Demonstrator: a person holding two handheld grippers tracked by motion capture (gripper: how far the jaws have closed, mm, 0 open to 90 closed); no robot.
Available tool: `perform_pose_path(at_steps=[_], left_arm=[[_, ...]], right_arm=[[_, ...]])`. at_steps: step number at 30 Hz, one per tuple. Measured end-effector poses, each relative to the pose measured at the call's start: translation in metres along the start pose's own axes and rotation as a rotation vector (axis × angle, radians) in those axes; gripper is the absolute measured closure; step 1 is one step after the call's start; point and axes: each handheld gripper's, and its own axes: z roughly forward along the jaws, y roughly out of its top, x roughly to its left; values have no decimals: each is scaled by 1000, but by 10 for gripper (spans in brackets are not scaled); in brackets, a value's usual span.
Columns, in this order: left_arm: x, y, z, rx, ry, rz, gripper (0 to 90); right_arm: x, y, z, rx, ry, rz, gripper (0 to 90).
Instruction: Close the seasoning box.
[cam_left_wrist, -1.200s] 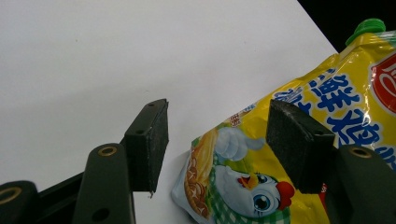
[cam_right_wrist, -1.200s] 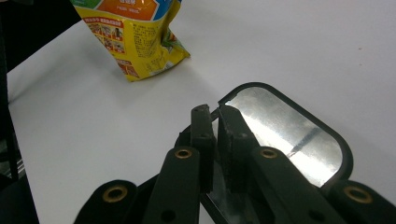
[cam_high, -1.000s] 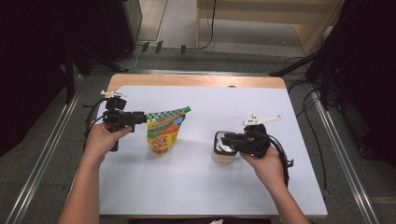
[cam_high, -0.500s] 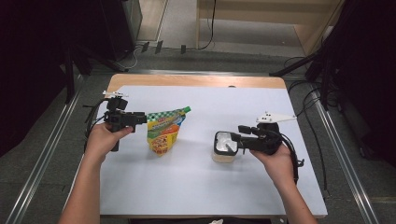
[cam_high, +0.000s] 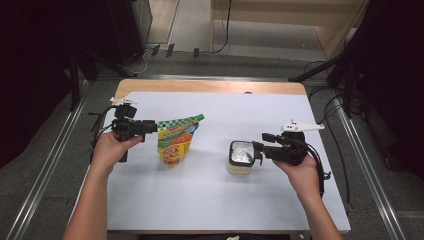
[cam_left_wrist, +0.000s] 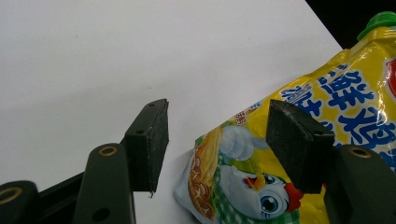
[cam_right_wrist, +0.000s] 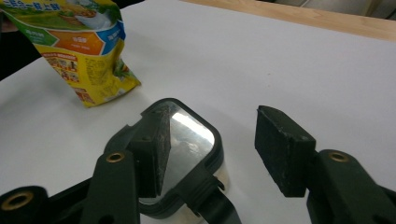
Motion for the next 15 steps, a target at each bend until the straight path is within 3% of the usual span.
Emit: perform_pose_path(at_steps=[10, 15], left_arm=[[2, 0, 3, 3, 1, -3, 402], [3, 0, 5, 12, 3, -2, 402]], right_arm=[[-20, -9, -9, -25, -43, 9, 396], [-30, -17, -13, -35, -113, -4, 349]])
